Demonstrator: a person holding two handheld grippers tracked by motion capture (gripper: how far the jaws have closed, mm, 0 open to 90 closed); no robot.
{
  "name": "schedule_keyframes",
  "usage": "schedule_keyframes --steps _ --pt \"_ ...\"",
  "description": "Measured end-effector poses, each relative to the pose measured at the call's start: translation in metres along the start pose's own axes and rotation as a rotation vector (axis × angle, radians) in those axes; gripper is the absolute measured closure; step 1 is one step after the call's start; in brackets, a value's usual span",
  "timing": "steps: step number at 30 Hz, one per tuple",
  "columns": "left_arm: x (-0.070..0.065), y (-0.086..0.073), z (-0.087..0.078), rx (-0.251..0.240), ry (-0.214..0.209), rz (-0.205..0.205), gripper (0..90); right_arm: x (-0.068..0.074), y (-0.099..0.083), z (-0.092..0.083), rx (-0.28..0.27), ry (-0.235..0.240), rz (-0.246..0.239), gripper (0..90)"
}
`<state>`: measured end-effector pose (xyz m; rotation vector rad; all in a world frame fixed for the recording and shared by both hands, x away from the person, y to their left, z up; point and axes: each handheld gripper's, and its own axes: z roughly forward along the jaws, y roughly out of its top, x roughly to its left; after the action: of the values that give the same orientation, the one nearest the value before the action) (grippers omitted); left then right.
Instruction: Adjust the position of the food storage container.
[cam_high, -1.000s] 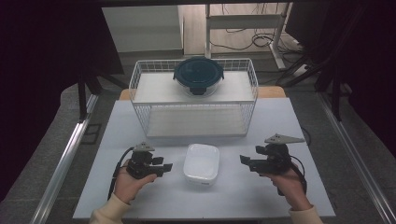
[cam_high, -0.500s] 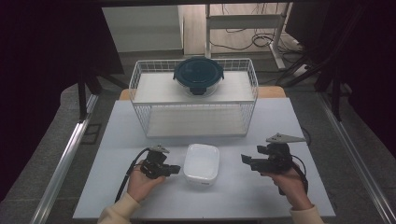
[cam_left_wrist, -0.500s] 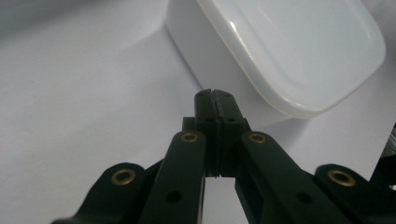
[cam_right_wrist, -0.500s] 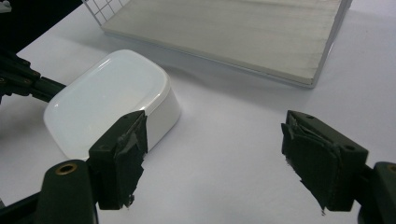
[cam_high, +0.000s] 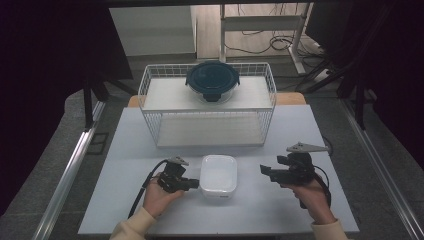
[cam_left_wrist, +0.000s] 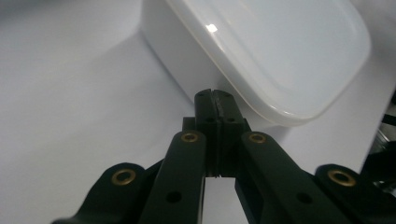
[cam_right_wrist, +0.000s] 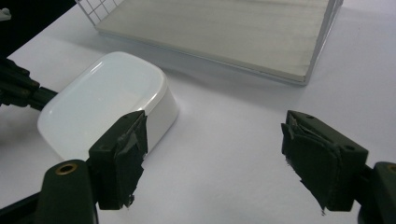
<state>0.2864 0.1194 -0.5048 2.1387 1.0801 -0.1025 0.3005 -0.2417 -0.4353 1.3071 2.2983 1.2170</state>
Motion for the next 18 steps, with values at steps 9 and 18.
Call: schedule_keyframes --steps 9,18 --pt "-0.022 0.013 0.021 0.010 -0.018 0.034 89.9 0.000 0.000 -0.001 -0.008 -0.010 0.001 22.4" --pt "-0.040 0.022 0.040 0.034 -0.035 0.063 89.9 -0.001 0.001 -0.003 -0.021 -0.022 -0.008 22.6"
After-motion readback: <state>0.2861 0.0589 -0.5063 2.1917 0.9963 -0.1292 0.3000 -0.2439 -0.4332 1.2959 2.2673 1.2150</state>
